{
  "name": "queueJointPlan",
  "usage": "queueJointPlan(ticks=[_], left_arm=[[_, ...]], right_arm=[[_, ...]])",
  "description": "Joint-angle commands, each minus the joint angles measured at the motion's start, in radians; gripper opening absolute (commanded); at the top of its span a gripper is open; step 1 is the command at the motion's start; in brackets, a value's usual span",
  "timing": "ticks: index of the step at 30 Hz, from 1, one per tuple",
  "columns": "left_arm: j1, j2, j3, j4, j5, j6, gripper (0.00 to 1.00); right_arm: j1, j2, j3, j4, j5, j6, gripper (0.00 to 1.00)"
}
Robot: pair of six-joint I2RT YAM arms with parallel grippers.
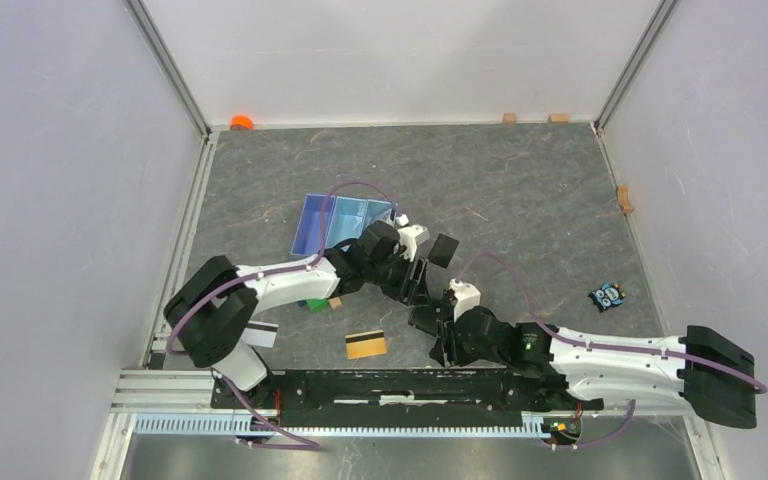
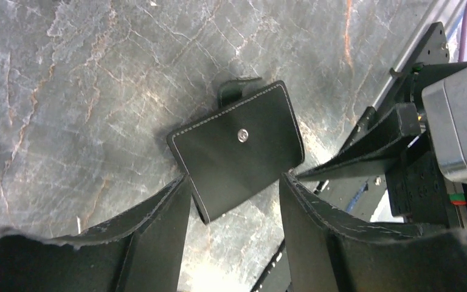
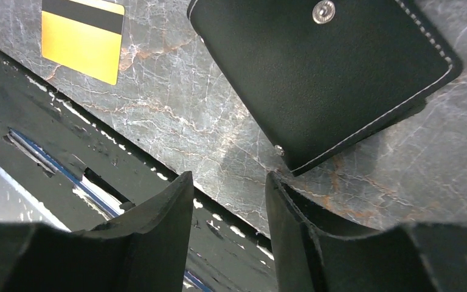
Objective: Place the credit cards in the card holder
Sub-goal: Turn over the card holder at the center of the board, then close the card holder at the center of the board.
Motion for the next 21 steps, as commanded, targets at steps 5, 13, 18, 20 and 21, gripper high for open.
queueJointPlan(ticks=[5, 13, 18, 20, 21], left_arm=[[-0.004, 0.120, 0.034, 0.235, 0.032, 0.008, 0.60], [-0.019, 0.206, 0.022, 0.337, 0.070, 0.030, 0.58], [-0.030, 0.199, -0.026, 0.347, 0.066, 0.012, 0.57], [-0.032, 0.165, -0.069, 0.348, 0.051, -0.002, 0.57], [-0.032, 0.142, -0.094, 0.356, 0.045, -0.013, 0.57]], right_arm=[[-0.001, 0.071, 0.007, 0.071, 0.052, 0.064, 0.45], [-0.048, 0.063, 0.026, -0.131, 0.226, 0.088, 0.45], [-0.198, 0.036, 0.003, -0.081, 0.195, -0.042, 0.46], [-0.250, 0.036, -0.001, -0.052, 0.187, -0.103, 0.45], [-0.271, 0.038, -0.003, -0.036, 0.186, -0.127, 0.45]])
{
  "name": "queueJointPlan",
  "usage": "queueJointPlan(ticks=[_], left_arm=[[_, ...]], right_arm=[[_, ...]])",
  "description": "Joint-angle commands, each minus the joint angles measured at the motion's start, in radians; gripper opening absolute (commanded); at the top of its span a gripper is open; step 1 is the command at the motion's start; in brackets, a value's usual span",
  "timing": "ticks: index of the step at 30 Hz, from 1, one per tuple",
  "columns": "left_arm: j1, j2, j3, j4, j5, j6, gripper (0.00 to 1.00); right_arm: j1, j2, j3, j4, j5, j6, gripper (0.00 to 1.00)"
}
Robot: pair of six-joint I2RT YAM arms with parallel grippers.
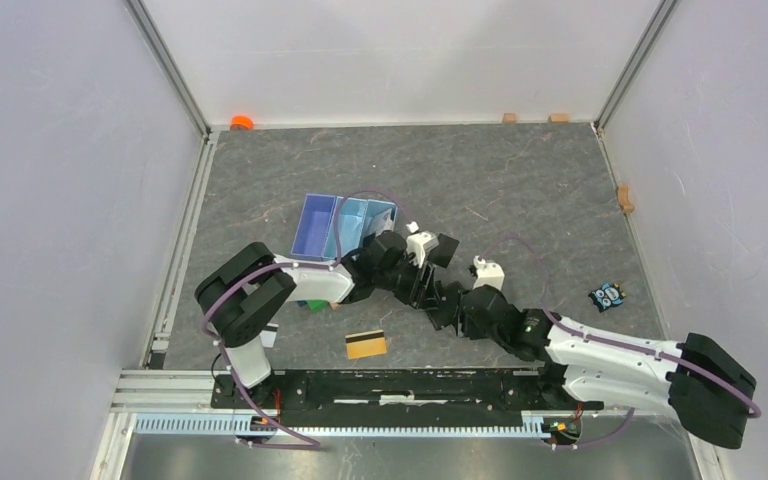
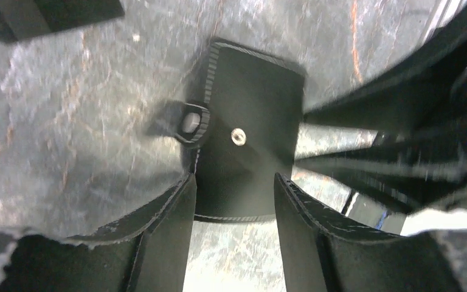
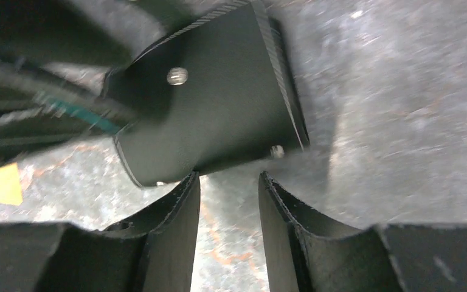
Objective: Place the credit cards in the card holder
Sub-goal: Close the card holder at the center of the board.
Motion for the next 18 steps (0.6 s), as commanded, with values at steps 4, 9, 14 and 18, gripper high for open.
queueJointPlan(ticks=[4, 9, 14, 18], left_arm=[[-0.027, -0.136, -0.180, 0.127, 0.018, -0.088, 0.57], [-0.067, -0.244, -0.207, 0.110, 0.018, -0.171, 0.57], [-0.065, -0.373, -0.061, -0.277, -0.217, -0.145, 0.64], [-0.051, -0.298, 0.082, -0.475, -0.272, -0.100, 0.69]], right_arm=[[-0.166, 0.036, -0.016, 0.101, 0.005, -0.214, 0.45], [-0.239, 0.113, 0.031, 0.196, -0.053, -0.300, 0.45], [-0.244, 0.123, 0.109, 0.137, -0.100, -0.335, 0.48], [-0.244, 0.108, 0.128, 0.118, -0.180, -0.291, 0.51]])
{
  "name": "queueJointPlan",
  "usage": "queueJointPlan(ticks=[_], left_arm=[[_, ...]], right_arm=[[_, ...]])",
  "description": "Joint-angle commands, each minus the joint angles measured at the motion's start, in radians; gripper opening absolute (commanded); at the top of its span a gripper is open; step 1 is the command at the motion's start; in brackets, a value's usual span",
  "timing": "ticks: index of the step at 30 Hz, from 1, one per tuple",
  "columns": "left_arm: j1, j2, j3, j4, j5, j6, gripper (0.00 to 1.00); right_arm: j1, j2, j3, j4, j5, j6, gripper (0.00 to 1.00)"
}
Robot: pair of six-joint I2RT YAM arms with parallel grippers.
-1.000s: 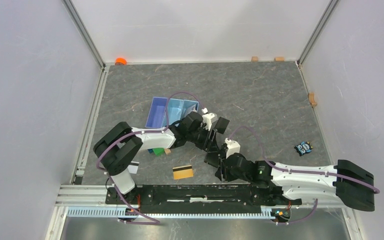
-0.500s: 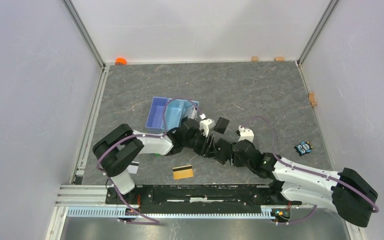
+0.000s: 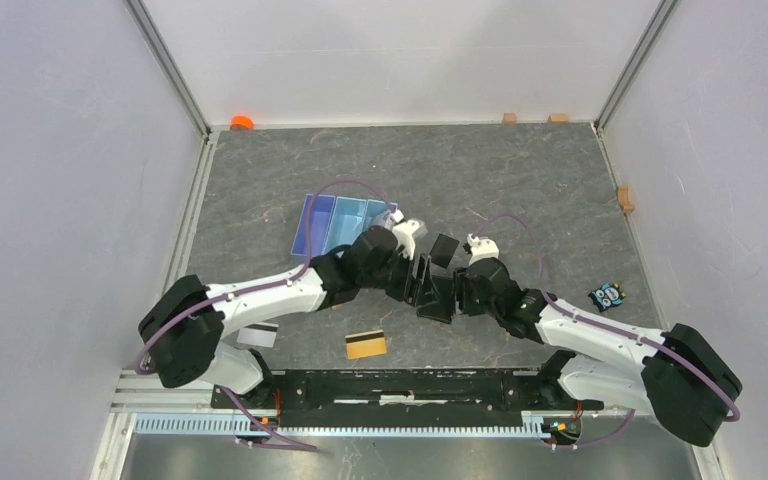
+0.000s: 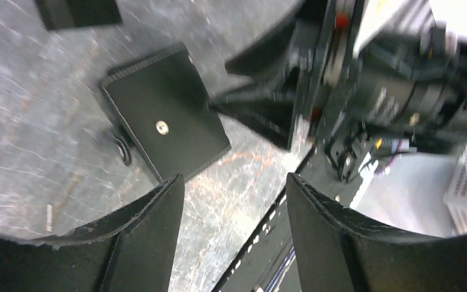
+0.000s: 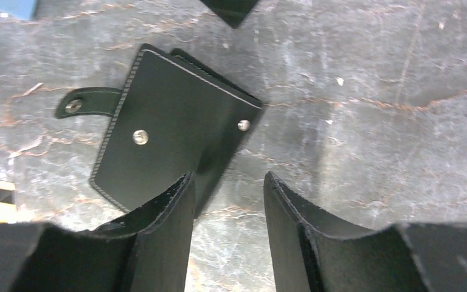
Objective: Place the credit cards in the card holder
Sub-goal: Close the card holder at the center of the board.
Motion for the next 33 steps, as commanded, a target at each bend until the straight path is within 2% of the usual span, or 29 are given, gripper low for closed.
queueJointPlan(ticks=[1, 6, 9, 15, 33], left_arm=[[0.013, 0.073, 0.161, -0.258, -0.123, 0.035, 0.69], [0.016, 0.150, 0.241, -0.318, -0.183, 0.065, 0.64], [0.017, 0.159, 0.259, -0.352, -0.229, 0.082, 0.57], [0.017, 0.177, 0.242, -0.325, -0.209, 0.089, 0.49], [0.032, 0.254, 0.283, -0.255, -0.190, 0.086, 0.42]], right_arm=[[-0.001, -0.023, 0.048, -0.001, -0.095, 0.021, 0.51], [-0.001, -0.042, 0.038, 0.000, -0.106, 0.059, 0.52], [-0.001, -0.048, 0.029, -0.002, -0.106, 0.063, 0.52], [-0.001, -0.034, 0.029, 0.004, -0.113, 0.063, 0.53], [-0.001, -0.014, 0.018, 0.018, -0.134, 0.068, 0.52]])
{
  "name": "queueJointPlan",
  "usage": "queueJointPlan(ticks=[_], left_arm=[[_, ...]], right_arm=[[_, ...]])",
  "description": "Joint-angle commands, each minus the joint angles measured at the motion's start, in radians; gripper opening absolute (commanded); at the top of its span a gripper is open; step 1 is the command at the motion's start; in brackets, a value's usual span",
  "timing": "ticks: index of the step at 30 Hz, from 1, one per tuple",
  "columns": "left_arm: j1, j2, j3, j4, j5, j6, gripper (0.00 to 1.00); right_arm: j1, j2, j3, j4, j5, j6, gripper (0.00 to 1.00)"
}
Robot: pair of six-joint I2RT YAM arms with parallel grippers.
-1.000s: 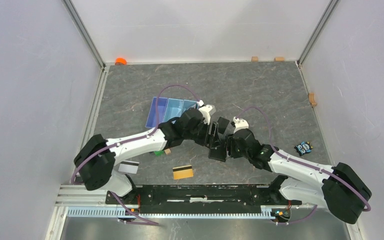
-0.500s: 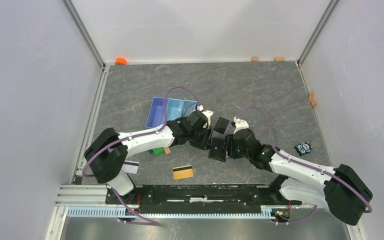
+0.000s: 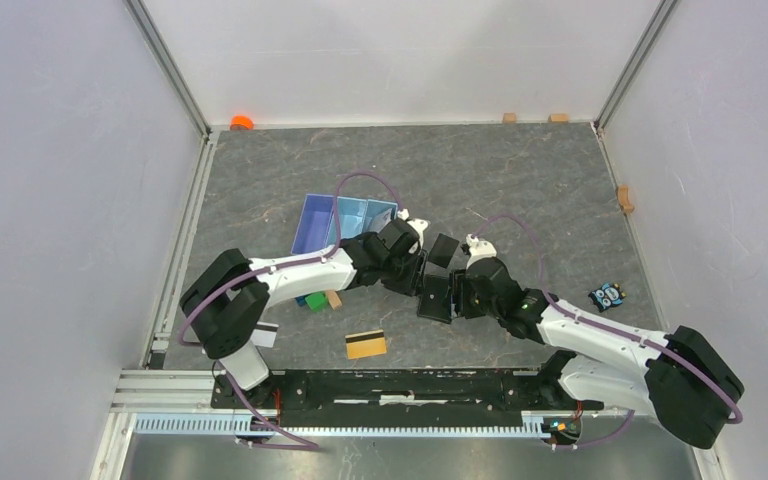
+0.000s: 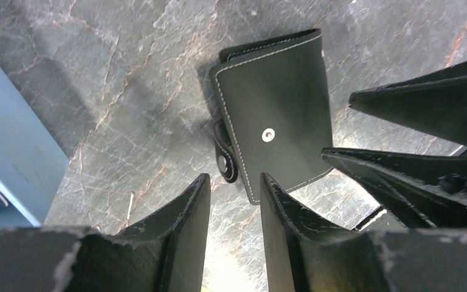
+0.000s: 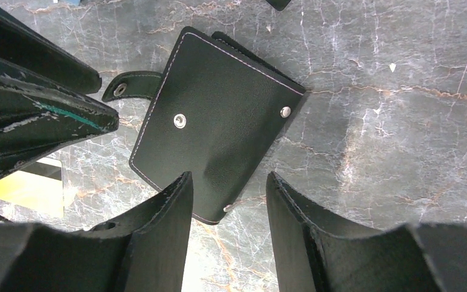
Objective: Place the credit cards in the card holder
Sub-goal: Close the card holder at the center of the board.
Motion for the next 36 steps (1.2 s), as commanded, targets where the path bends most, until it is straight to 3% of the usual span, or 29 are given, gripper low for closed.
queueJointPlan(ticks=[1, 15, 26, 33, 36], left_arm=[[0.005, 0.020, 0.055, 0.052, -0.002, 0.038, 0.41], [0.006, 0.052, 0.080, 0.012, -0.031, 0.042, 0.26], [0.006, 0.076, 0.093, 0.003, -0.052, 0.050, 0.28], [0.006, 0.063, 0.087, 0.003, -0.043, 0.051, 0.22], [0.006, 0.056, 0.087, 0.003, -0.036, 0.048, 0.29]], right_arm=[[-0.001, 0.008, 0.002, 0.026, -0.011, 0.010, 0.52], [-0.001, 0.016, -0.006, 0.031, -0.013, 0.010, 0.52], [-0.001, 0.016, -0.009, 0.032, -0.016, 0.011, 0.52], [-0.001, 0.019, -0.008, 0.028, -0.001, 0.016, 0.52], [-0.001, 0.027, -0.003, 0.026, 0.002, 0.018, 0.52]])
